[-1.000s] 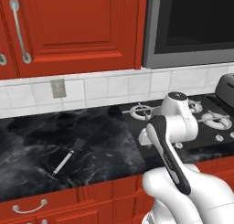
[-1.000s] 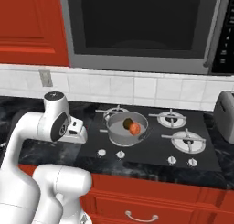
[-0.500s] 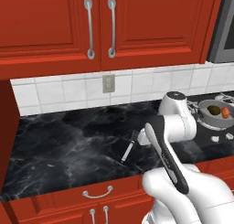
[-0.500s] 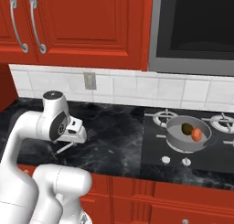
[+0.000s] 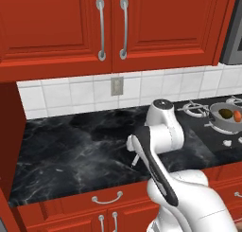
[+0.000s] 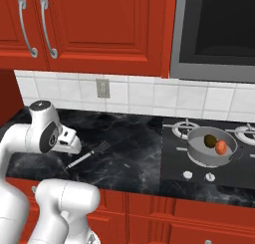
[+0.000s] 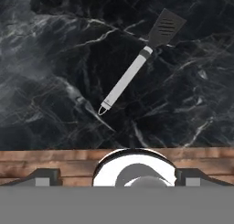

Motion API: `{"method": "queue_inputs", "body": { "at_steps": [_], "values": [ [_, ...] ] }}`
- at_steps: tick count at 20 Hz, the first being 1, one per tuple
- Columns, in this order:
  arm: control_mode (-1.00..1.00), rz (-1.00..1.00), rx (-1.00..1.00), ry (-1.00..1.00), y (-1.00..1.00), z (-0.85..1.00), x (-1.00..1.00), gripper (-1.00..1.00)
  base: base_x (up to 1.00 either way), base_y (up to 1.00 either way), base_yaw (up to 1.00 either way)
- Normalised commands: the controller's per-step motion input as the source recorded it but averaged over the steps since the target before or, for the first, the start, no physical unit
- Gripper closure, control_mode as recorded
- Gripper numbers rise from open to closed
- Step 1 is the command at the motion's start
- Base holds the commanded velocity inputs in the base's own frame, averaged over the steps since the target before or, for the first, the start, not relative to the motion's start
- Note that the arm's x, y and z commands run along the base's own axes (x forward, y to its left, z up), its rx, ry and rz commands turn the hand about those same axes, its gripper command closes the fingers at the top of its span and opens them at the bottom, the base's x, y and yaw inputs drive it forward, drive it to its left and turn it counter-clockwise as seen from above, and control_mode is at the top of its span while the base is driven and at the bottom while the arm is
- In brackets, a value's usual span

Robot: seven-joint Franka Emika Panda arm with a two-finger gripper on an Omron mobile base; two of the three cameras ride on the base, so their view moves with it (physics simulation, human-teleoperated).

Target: Put the squash and avocado in the pot. Retrieve the spatula and lightly stir the vegetables in the pot.

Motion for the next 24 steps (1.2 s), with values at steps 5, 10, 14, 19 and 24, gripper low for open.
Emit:
{"method": "queue_inputs", "body": {
  "at_steps": [5,10,14,19,24],
  "values": [
    [-1.0,-0.2,0.0,-0.06,0.12,-0.37,0.47,-1.0,0.0,0.0,0.0],
    [-1.0,-0.2,0.03,0.02,-0.03,-0.35,0.4,-1.0,0.0,0.0,0.0],
    [-1.0,0.0,0.07,0.28,-0.15,-0.08,0.03,-1.0,0.0,0.0,0.0],
    [-1.0,0.0,0.09,0.25,-0.15,-0.29,0.27,-1.0,0.0,0.0,0.0],
    [-1.0,0.0,0.02,0.14,0.0,-0.15,0.3,-1.0,0.0,0.0,0.0]
  ]
}}
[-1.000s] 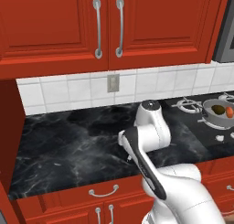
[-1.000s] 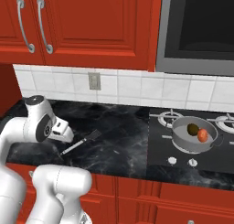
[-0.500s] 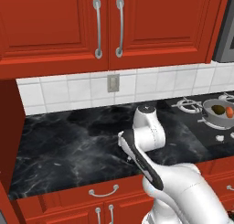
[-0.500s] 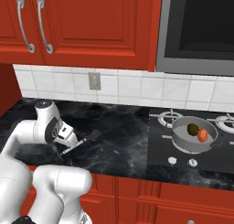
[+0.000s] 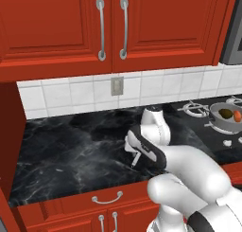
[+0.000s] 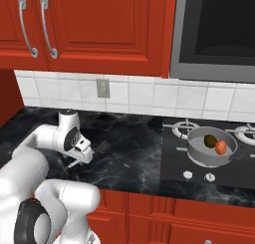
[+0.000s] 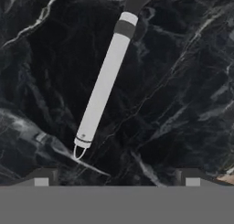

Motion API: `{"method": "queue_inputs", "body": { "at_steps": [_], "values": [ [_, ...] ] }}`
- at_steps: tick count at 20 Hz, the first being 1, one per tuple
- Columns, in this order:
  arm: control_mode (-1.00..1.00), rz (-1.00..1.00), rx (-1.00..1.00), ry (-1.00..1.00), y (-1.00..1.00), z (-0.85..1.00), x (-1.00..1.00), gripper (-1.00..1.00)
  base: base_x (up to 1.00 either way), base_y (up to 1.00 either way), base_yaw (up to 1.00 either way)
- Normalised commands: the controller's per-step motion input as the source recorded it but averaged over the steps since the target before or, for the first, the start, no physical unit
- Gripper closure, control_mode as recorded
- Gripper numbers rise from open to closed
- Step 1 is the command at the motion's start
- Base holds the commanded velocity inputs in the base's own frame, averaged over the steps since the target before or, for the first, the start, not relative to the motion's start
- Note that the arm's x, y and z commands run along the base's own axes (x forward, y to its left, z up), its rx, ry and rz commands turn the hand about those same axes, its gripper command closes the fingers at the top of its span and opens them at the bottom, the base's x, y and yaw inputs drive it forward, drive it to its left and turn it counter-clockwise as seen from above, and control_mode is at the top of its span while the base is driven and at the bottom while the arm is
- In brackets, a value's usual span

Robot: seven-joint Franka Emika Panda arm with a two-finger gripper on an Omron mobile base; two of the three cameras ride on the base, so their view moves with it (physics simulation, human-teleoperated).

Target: Put the squash and avocado in the pot. Retrieve the spatula and lightly stir the vegetables in the pot.

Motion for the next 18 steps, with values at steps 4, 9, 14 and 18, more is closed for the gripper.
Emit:
{"method": "queue_inputs", "body": {
  "at_steps": [4,9,14,18],
  "values": [
    [-1.0,0.0,0.0,0.1,0.04,-0.2,0.56,-1.0,0.0,0.0,0.0],
    [-1.0,0.0,0.0,0.04,0.19,-0.12,0.42,-1.0,0.0,0.0,0.0],
    [-1.0,0.0,0.0,0.01,0.12,-0.22,0.04,-1.0,0.0,0.0,0.0],
    [-1.0,0.0,0.0,0.0,0.0,-0.3,-0.31,-1.0,0.0,0.0,0.0]
  ]
}}
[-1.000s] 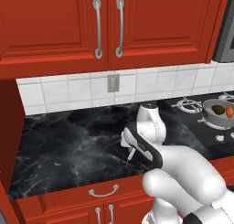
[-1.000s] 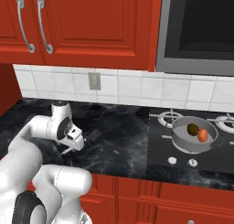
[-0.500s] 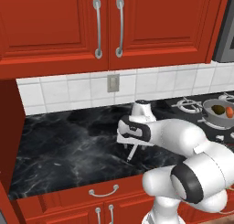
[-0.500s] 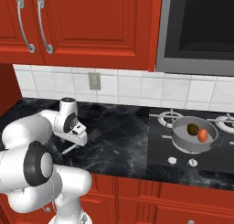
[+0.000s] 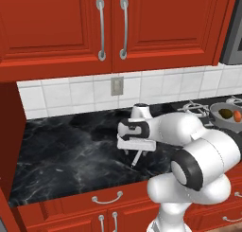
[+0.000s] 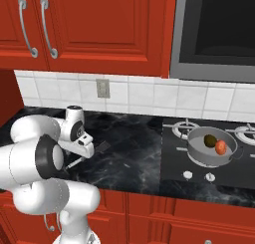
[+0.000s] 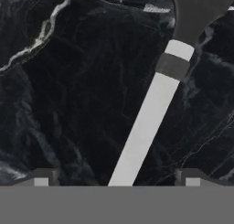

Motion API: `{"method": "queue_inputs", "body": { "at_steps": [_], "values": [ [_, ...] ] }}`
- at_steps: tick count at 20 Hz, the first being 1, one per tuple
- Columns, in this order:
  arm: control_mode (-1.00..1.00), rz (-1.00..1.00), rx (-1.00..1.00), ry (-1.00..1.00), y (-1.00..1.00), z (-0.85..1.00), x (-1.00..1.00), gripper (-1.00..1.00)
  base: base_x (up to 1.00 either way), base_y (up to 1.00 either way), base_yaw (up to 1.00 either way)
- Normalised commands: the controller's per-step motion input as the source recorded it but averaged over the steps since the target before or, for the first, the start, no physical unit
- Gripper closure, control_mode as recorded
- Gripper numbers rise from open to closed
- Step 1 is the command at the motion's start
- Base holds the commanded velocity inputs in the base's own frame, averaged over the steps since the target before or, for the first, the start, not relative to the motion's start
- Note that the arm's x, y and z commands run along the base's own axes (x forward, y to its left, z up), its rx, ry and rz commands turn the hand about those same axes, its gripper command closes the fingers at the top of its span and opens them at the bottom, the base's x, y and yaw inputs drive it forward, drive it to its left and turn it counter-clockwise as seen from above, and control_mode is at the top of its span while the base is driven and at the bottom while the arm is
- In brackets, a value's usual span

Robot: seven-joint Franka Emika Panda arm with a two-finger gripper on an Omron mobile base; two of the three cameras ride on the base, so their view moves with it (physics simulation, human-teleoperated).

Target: Put the squash and avocado in the pot. Retrieve the spatula and lightly stir the vegetables in the pot.

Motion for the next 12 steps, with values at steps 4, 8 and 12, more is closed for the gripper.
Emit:
{"method": "queue_inputs", "body": {
  "at_steps": [4,8,12],
  "values": [
    [-1.0,0.0,0.0,-0.01,-0.07,-0.12,-0.46,-1.0,0.0,0.0,0.0],
    [-1.0,0.0,0.0,-0.04,-0.04,0.0,-0.13,-1.0,0.0,0.0,0.0],
    [-1.0,-0.01,0.0,-0.01,0.0,0.0,0.17,-1.0,0.0,0.0,0.0]
  ]
}}
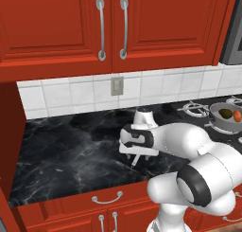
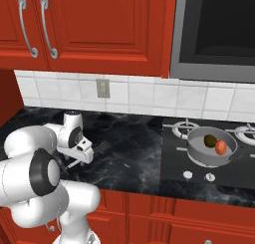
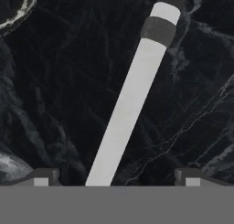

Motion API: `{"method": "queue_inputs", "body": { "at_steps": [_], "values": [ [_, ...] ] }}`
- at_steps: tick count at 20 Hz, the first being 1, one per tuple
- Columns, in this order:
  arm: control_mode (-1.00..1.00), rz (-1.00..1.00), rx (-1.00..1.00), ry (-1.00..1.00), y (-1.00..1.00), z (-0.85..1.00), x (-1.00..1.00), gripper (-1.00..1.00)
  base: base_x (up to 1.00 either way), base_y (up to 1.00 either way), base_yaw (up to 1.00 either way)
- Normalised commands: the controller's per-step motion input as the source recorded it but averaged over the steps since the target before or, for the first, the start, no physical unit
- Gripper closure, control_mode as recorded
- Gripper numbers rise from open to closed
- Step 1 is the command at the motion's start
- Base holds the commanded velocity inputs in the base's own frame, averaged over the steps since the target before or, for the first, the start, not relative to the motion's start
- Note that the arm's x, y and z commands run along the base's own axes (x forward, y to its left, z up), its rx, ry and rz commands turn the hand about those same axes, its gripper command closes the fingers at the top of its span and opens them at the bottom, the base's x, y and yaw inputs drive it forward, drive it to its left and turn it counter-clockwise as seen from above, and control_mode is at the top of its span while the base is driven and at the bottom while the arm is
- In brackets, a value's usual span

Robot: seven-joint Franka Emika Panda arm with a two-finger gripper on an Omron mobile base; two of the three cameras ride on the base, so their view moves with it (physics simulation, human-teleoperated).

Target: Put the squash and avocado in the pot. Retrieve the spatula and lightly stir the vegetables in the pot.

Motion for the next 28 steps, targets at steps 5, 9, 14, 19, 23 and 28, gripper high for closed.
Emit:
{"method": "queue_inputs", "body": {
  "at_steps": [5,9,14,19,23,28],
  "values": [
    [-1.0,-0.03,0.0,0.0,0.0,-0.05,0.25,-1.0,0.0,0.0,0.0],
    [-1.0,-0.01,0.0,0.0,0.0,-0.24,0.01,-1.0,0.0,0.0,0.0],
    [-1.0,0.0,0.0,0.0,0.0,-0.26,0.0,-1.0,0.0,0.0,0.0],
    [-1.0,-0.01,0.0,0.0,0.0,-0.18,0.0,-1.0,0.0,0.0,0.0],
    [-1.0,0.0,0.0,0.0,0.0,-0.15,0.0,-1.0,0.0,0.0,0.0],
    [-1.0,0.0,0.0,0.0,0.0,-0.18,0.0,-1.0,0.0,0.0,0.0]
  ]
}}
